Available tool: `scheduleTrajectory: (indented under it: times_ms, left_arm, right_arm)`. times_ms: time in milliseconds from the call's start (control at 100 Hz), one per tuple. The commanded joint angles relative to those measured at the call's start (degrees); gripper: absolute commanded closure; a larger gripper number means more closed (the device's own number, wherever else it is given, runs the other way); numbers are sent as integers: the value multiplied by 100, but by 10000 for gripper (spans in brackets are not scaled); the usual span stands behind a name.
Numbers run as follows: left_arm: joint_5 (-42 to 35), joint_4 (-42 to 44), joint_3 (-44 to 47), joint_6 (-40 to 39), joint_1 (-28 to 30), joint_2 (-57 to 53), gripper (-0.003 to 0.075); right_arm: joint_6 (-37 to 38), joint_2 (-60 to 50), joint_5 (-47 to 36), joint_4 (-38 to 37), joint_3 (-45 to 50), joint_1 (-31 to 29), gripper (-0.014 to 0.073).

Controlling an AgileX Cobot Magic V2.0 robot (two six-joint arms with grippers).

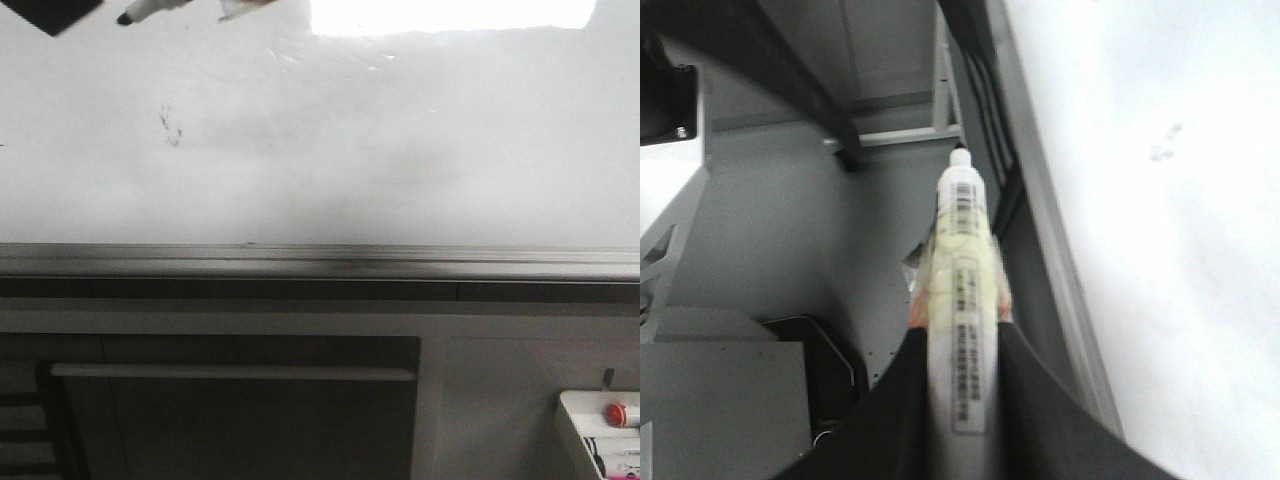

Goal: Write number 2 on whiteboard

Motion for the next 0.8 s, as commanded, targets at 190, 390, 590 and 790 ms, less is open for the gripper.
scheduleTrajectory:
  times_ms: [190,390,590,790]
  left_arm:
    - [-665,-74,1037,-802,1353,-1584,329]
    - [-1128,-74,1884,-1506,2280,-2502,329]
    - [-1609,-236,2260,-1590,2794,-2752,330]
    - [-1679,-249,2309,-1590,2823,-2752,330]
  right_arm:
    - [2102,-1504,-665,-1505,904,7,579]
    - [4173,-2486,-780,-2302,1708,-389,579]
    - [4497,-2965,-703,-2302,1985,-699,579]
    - [4497,-2955,-534,-2051,1985,-699,579]
